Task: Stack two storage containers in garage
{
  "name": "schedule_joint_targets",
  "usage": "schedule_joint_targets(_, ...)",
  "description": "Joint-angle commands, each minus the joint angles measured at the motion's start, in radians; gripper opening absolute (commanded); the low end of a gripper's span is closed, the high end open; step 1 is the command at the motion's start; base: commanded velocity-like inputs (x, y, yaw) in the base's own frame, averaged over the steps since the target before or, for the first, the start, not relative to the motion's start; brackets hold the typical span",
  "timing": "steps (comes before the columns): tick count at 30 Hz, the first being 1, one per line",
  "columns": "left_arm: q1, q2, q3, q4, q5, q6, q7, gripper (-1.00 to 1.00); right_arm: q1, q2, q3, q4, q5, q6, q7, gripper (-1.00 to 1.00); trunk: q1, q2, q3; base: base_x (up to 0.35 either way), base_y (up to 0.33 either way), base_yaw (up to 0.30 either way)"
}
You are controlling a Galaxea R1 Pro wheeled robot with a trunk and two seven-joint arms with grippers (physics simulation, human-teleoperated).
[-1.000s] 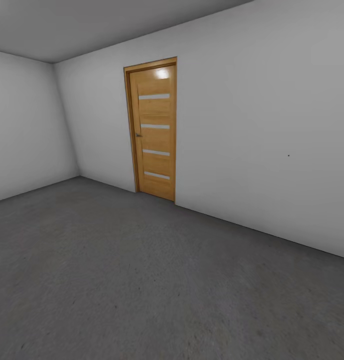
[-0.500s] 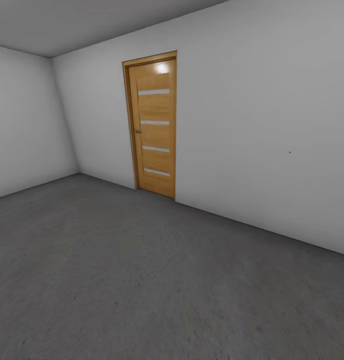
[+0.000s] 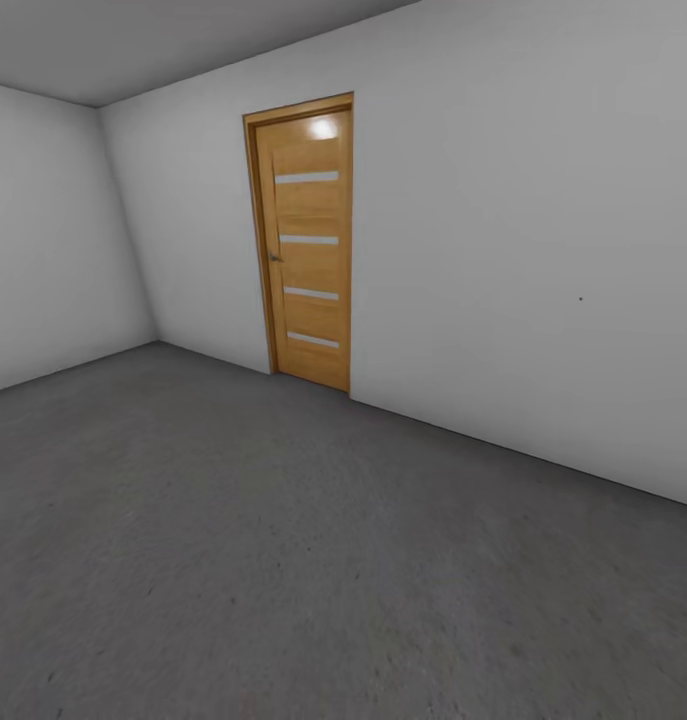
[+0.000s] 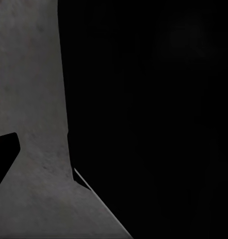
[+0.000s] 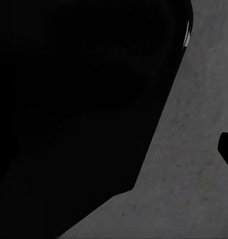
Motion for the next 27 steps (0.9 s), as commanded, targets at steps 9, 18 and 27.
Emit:
schedule_joint_targets(9,-0.001,-0.008,0.002,0.000,0.000,0.000,0.000,1.00,0.000,0.000,0.078,0.001,0.003,0.001,0.000,1.00,0.000,0.000,-0.001,0.000,0.000,0.000)
schedule_joint_targets(18,-0.001,-0.008,-0.005,0.001,-0.002,0.018,0.000,1.00,0.000,0.000,0.091,0.001,0.009,0.002,0.000,1.00,0.000,0.000,-0.001,0.126,-0.042,0.000)
schedule_joint_targets(27,-0.002,-0.008,-0.005,0.000,0.004,0.023,0.001,1.00,0.000,-0.001,0.103,0.001,0.019,0.002,0.000,1.00,0.000,0.000,-0.001,0.309,-0.033,0.000)
